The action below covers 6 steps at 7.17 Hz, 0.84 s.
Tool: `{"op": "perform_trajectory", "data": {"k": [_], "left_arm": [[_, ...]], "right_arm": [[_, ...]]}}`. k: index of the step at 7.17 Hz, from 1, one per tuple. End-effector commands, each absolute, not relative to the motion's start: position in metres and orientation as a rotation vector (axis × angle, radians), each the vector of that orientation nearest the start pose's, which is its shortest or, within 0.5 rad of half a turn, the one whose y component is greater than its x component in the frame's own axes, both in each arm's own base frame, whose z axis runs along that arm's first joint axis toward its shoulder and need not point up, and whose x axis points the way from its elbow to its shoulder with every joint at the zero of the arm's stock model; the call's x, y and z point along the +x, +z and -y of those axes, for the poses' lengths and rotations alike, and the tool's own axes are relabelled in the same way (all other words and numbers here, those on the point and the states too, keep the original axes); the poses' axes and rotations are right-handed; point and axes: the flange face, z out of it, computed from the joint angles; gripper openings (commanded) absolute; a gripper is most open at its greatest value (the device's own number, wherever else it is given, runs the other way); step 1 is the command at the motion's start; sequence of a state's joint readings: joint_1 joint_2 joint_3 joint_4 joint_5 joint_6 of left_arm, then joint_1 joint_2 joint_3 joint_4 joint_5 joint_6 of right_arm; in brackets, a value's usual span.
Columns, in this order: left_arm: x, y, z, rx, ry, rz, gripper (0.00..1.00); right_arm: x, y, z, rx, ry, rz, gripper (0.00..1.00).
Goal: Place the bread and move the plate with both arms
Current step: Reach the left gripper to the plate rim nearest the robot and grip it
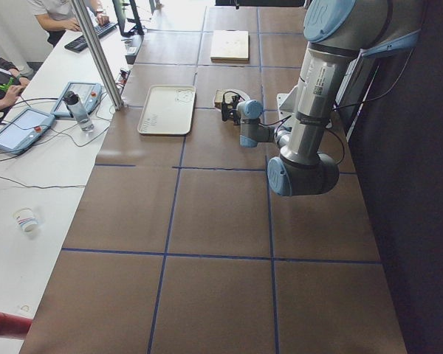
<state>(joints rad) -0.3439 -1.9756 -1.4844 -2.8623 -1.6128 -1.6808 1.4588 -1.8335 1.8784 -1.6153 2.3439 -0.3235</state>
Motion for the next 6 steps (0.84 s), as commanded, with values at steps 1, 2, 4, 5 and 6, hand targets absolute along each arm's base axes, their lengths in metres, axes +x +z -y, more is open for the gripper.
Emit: {"op": "perform_trajectory", "data": {"k": [1,2,4,5,6], "left_arm": [[0.562,0.325,0.335,0.150,-0.314,-1.611,0.47],[0.564,0.321,0.335,0.150,-0.312,-1.617,0.38],[0.564,0.321,0.335,0.150,-0.312,-1.617,0.37],[0.569,0.324,0.332,0.144,-0.309,-1.610,0.37],[0.574,0.322,0.330,0.139,-0.303,-1.613,0.37]], "right_arm": [[0.021,0.627,0.386,0.082,-0.412,0.775,1.00],[0.021,0.627,0.386,0.082,-0.414,0.775,1.00],[0.021,0.628,0.386,0.079,-0.412,0.775,1.00],[0.021,0.628,0.386,0.079,-0.412,0.775,1.00],[0.021,0.628,0.386,0.081,-0.413,0.773,1.00]]}}
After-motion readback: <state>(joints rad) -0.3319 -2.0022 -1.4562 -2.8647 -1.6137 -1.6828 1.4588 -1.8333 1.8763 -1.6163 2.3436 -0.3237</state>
